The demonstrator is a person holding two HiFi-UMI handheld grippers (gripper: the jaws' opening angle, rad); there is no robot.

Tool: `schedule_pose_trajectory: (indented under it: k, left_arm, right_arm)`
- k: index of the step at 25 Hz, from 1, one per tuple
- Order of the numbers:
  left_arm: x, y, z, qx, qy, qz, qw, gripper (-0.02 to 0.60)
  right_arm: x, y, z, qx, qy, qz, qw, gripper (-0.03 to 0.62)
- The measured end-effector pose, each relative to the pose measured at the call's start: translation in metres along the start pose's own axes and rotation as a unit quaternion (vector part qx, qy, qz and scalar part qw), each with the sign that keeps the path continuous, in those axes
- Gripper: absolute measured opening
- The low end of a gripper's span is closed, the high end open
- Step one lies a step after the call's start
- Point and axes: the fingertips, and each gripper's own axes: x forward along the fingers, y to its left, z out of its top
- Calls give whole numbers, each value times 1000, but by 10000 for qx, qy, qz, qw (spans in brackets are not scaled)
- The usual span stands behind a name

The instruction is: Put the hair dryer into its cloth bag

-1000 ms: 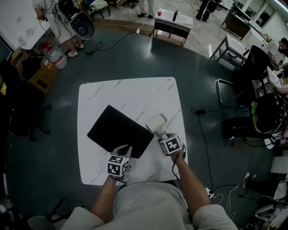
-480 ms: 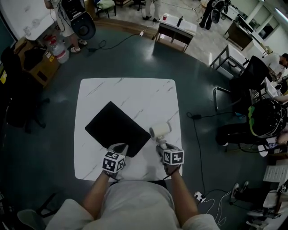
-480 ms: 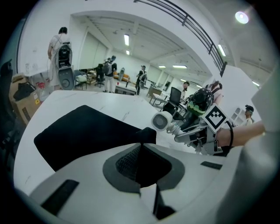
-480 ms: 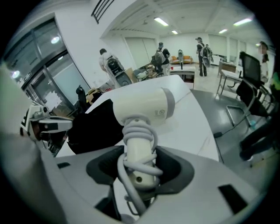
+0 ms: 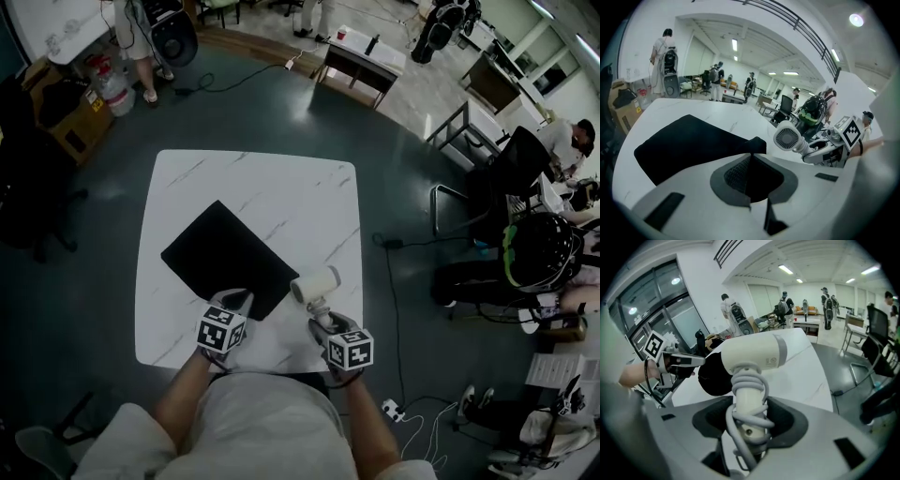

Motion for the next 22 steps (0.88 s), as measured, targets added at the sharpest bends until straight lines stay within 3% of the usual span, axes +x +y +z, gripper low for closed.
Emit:
schedule_pose_trajectory:
  k: [8, 22]
  left_arm:
    - [-6, -7, -2, 290, -27, -112, 9995, 20]
    - [-19, -11, -19, 402, -11, -204, 9990, 20]
  right_arm:
    - [-7, 35, -38, -827, 788, 513, 9921, 236]
    - [27, 73, -56, -994, 1242, 822, 9838, 236]
